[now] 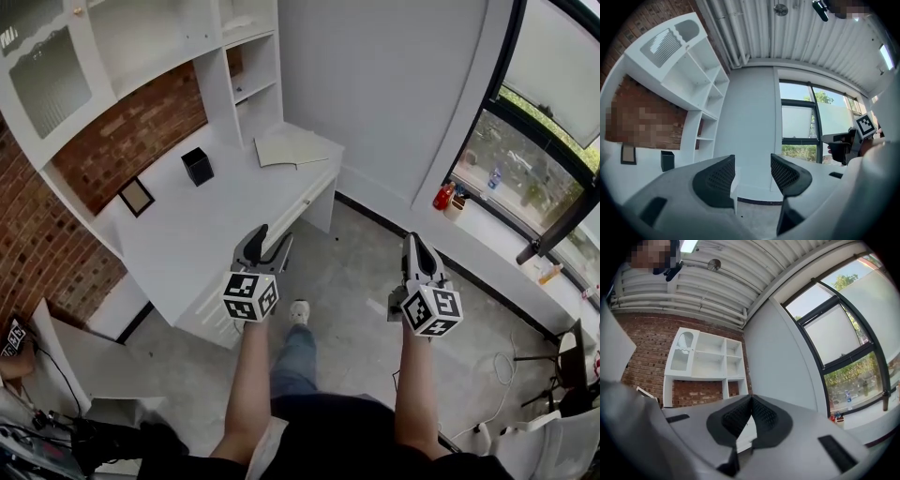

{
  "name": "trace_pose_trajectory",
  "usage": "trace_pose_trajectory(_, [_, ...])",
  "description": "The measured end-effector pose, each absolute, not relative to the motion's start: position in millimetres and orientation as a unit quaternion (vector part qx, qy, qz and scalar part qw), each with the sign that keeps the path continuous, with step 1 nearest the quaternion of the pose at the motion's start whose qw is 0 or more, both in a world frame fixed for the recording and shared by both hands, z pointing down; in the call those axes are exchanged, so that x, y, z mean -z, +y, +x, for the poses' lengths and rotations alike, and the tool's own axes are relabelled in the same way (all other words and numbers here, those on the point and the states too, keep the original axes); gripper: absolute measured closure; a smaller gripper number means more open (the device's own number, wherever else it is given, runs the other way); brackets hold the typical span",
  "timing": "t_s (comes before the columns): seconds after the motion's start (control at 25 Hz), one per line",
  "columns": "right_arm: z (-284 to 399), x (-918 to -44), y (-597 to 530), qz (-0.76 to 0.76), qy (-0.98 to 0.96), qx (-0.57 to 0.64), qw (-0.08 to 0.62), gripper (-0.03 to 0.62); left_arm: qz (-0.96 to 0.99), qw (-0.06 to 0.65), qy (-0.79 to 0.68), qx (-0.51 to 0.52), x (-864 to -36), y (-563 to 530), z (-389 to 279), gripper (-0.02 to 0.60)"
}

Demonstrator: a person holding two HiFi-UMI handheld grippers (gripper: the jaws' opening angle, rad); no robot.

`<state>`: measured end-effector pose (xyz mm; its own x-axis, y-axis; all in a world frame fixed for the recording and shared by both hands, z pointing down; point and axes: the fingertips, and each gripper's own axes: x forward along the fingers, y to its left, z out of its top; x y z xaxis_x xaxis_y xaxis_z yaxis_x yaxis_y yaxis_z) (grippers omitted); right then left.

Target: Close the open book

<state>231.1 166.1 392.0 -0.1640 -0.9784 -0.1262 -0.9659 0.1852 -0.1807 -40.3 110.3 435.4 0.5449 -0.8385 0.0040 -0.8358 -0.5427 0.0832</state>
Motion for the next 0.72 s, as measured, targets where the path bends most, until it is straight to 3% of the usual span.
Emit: trace_pose_trajectory(0.72, [178, -422, -190, -0.621, 0.778, 0.070, 0.065, 0.595, 0.858, 0.118, -0.501, -0.005, -487, -224, -89, 0.373])
